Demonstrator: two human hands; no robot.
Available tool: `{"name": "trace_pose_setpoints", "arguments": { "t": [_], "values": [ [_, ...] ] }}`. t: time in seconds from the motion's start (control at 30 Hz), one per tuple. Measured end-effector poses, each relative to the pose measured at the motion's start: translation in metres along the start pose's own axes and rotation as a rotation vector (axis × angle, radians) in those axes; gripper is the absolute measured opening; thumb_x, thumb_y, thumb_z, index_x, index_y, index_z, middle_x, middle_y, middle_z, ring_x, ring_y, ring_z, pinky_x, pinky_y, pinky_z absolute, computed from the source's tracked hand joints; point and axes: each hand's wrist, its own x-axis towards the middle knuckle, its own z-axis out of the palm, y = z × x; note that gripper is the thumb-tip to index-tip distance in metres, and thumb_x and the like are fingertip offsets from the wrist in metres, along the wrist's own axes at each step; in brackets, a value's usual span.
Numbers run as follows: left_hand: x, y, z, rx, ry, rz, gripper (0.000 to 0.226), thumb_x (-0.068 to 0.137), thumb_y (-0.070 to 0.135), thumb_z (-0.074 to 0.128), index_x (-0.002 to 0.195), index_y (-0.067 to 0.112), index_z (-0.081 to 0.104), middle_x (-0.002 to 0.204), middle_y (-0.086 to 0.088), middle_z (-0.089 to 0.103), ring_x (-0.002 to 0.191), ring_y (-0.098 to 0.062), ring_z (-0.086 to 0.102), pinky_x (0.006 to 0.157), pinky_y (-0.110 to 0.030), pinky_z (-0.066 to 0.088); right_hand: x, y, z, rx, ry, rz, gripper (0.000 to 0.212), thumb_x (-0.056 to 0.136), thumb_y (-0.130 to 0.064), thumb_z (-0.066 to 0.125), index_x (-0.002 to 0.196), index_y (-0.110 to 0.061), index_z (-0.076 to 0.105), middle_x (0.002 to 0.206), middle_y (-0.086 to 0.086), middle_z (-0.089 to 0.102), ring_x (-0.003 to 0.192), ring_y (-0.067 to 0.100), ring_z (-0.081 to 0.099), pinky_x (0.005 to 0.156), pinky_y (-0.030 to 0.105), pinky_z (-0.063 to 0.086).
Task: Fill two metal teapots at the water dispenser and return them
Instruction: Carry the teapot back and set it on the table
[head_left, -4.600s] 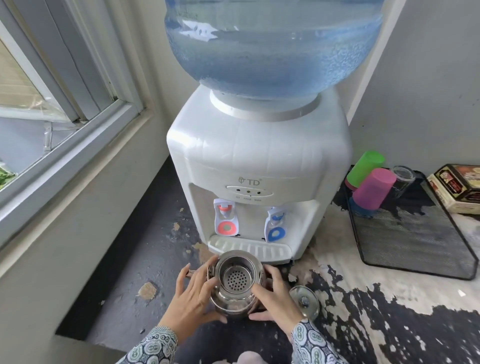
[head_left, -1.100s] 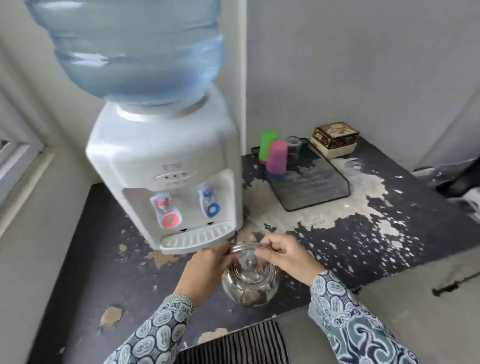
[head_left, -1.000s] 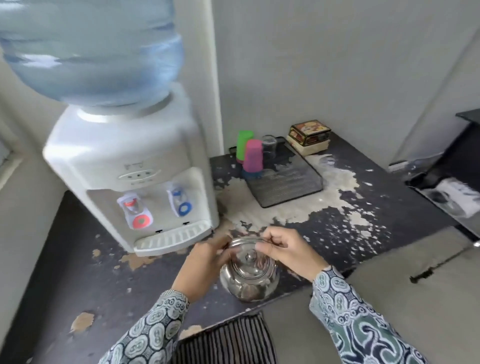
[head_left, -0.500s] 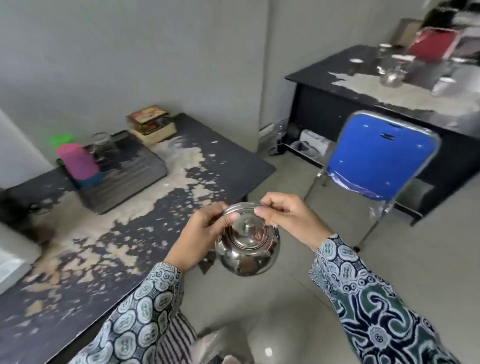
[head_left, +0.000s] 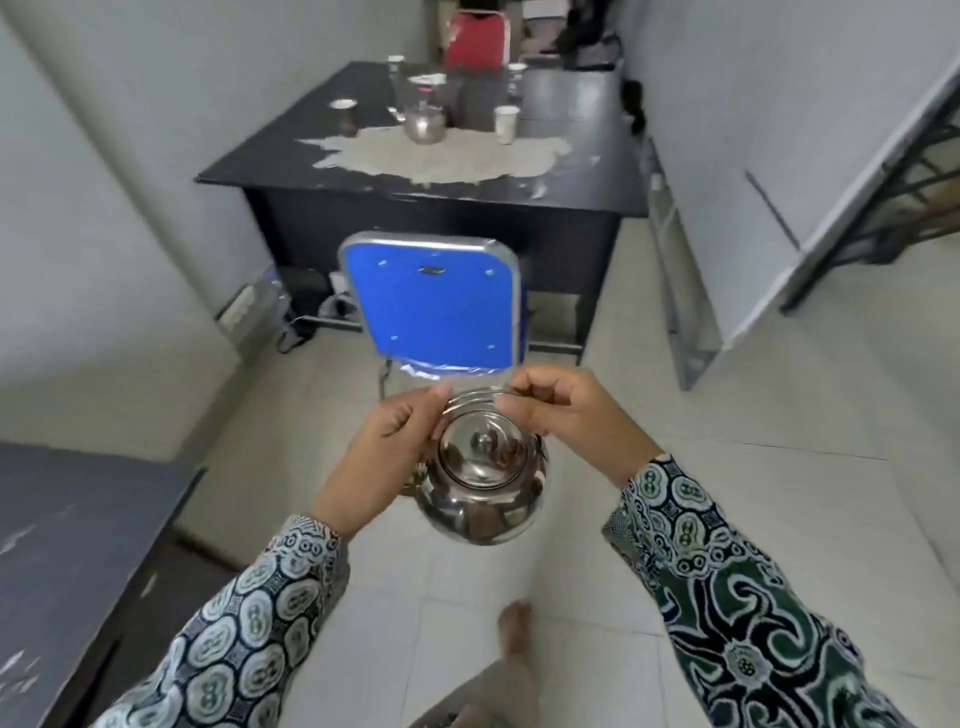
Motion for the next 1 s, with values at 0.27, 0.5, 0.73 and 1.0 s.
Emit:
{"name": "trace_pose_setpoints", "arguments": {
  "t": [0.27,0.5,0.73,1.0],
  "values": [
    [0.187,0.016,0.101,-0.022,-0.258,-0.006,0.044,0.093,0.035,0.038,0.056,0.012,0.034,0.049,0.002,0.03,0.044,-0.007,0.029,0.044,-0.012,0.028,0.073,0.03,-0.161,0.076,0.23,0.106,0.014,0.084,-0.006,0.06,0.07,-0.007,0.059,0.055,-0.011,0.055,0.054,0.002,0.049,0.056,0.011,0.04],
    [0.326,0.022,0.178,-0.047,-0.359,0.022,0.048,0.096,0.03,0.039,0.05,0.017,0.031,0.043,0.011,0.03,0.044,-0.008,0.028,0.047,-0.017,0.029,0.14,0.06,-0.279,0.094,0.346,0.106,0.022,0.085,-0.003,0.057,0.065,-0.012,0.055,0.048,-0.014,0.054,0.047,-0.003,0.047,0.052,0.007,0.037],
    [0.463,0.027,0.255,-0.081,-0.306,0.026,0.049,0.096,0.029,0.038,0.05,0.018,0.028,0.041,0.014,0.025,0.043,-0.008,0.021,0.043,-0.018,0.022,0.226,0.095,-0.415,0.077,0.28,0.061,0.017,0.08,-0.018,0.06,0.063,-0.015,0.057,0.049,-0.011,0.049,0.048,0.005,0.041,0.05,0.016,0.035],
    [0.617,0.026,0.322,-0.054,-0.149,-0.019,0.049,0.096,0.028,0.04,0.05,0.016,0.027,0.042,0.011,0.024,0.041,-0.007,0.02,0.041,-0.012,0.024,0.341,0.131,-0.555,0.079,0.14,0.094,0.022,0.087,-0.009,0.056,0.065,-0.013,0.054,0.047,-0.012,0.052,0.046,0.0,0.046,0.052,0.01,0.039]
  ]
}}
